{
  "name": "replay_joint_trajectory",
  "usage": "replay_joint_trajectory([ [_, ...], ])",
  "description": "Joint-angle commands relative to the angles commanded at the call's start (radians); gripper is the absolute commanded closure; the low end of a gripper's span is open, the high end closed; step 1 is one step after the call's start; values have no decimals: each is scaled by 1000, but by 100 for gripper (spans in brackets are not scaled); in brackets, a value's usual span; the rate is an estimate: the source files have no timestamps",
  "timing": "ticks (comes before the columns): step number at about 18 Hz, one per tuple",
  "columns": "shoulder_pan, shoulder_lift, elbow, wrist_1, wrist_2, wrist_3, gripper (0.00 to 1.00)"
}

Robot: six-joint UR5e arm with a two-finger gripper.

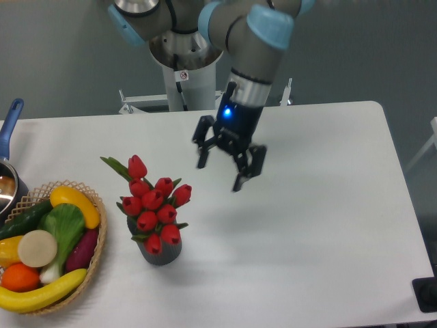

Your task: Insert the flowers into the vase

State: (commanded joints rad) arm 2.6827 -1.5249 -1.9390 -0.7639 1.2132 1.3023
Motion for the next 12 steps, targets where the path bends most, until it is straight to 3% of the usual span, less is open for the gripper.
replay_joint_trajectory([
  [2,46,28,18,-11,44,3,0],
  [4,60,51,26,-58,107,26,0],
  [7,124,107,35,-185,178,322,0],
  [10,204,140,41,-290,178,507,0],
  [12,220,144,38,-316,178,603,0],
])
